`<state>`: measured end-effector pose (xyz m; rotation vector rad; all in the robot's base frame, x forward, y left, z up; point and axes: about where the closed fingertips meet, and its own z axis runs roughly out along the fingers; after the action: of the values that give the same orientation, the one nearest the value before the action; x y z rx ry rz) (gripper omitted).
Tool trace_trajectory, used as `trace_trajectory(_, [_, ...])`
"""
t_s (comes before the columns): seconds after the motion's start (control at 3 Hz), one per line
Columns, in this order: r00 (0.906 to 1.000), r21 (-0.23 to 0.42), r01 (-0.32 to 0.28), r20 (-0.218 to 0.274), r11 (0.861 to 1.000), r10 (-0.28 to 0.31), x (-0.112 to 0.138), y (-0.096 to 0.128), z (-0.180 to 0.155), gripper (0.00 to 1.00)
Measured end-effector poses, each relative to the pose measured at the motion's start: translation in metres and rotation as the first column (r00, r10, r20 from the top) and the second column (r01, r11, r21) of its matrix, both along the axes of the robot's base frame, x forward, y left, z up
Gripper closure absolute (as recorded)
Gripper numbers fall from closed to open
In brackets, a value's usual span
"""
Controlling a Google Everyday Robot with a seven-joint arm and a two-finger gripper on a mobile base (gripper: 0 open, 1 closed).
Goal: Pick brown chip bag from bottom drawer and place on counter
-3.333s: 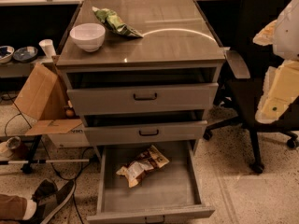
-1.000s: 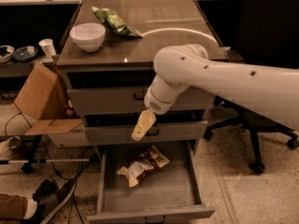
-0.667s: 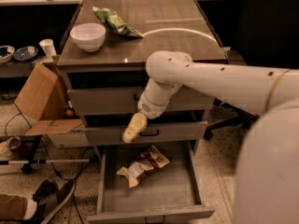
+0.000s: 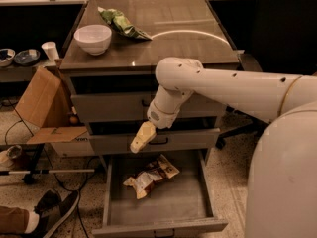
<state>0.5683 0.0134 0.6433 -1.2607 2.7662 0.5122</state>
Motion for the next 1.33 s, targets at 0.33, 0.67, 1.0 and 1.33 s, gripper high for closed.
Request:
trace_trajectory(0.33, [0.9991,-0.028,0.031,-0.028,0.999,-0.032,-0.007,0.011,-0.011,0.0])
trace_trajectory(0.67, [0.9862,-0.104,0.121,-0.1,0.987,-0.132,-0.014,0.027,-0.054,0.0])
trace_trajectory(1.0, [0.9284,-0.152,0.283,-0.205,0.947,-0.31,-0.023,0.05,-0.113,0.0])
trace_trajectory(1.33, [0.786,-0.155,0.504,-0.326,0.85,-0.525,-0.034,0.067,-0.179,0.0])
